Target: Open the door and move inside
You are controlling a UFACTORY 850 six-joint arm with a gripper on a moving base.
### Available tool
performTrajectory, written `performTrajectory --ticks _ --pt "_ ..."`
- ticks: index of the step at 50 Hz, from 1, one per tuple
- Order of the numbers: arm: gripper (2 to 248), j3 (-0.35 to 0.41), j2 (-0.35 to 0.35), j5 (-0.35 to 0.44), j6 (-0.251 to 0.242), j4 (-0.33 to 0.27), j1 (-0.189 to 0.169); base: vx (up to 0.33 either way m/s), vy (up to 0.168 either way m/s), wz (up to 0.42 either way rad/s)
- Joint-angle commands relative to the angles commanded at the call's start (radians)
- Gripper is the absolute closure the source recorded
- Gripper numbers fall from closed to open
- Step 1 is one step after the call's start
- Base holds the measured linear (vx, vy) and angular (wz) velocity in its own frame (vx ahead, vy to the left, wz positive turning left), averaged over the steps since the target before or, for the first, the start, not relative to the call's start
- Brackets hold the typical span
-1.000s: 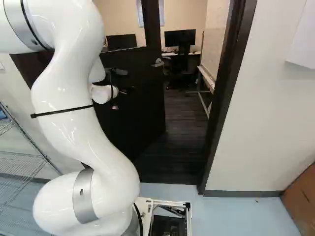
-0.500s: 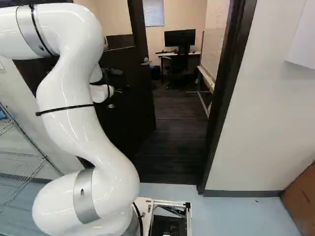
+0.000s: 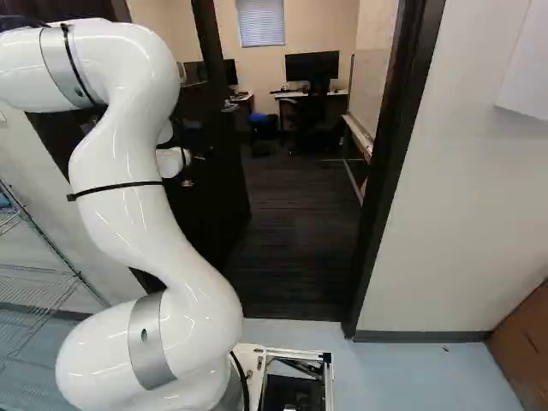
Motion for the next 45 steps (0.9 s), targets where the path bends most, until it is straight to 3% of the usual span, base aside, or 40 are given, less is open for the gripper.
performTrajectory --ticks 14,45 --pt "3 -0.049 -0.037 -0.022 0.000 -0.056 0.020 0.001 -0.001 -0.008" --pt "3 -0.058 -0.043 -0.024 0.000 -0.062 0.024 0.000 0.001 0.003"
